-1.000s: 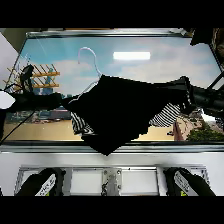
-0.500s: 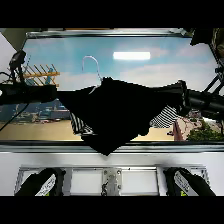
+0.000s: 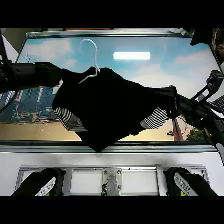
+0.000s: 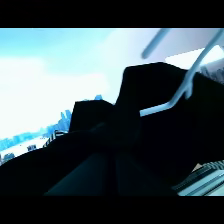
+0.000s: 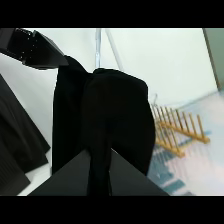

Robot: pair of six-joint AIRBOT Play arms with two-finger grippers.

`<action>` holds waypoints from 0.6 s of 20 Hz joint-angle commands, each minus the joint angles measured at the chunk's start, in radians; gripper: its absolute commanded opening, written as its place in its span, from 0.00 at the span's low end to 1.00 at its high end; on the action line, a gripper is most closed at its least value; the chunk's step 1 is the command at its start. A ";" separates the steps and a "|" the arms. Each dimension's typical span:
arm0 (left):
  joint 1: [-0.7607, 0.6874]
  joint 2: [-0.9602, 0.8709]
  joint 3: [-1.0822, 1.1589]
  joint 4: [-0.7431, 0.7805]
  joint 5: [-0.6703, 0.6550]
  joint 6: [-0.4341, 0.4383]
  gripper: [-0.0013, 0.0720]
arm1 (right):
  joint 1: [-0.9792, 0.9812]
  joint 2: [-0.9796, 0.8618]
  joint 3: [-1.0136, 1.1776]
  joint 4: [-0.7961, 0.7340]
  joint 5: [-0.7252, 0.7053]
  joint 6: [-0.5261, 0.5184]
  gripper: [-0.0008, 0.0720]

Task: Fold the clothes and pants, and hang the long-sleeved shirts on hangers.

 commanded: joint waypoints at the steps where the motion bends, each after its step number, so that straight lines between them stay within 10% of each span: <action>1: -0.040 -0.014 0.105 0.002 -0.002 -0.025 0.04 | 0.115 -0.002 -0.013 0.144 -0.062 -0.099 0.04; 12: -0.180 -0.197 0.368 0.122 -0.208 -0.025 0.04 | 0.224 -0.025 -0.013 0.237 -0.081 -0.108 0.04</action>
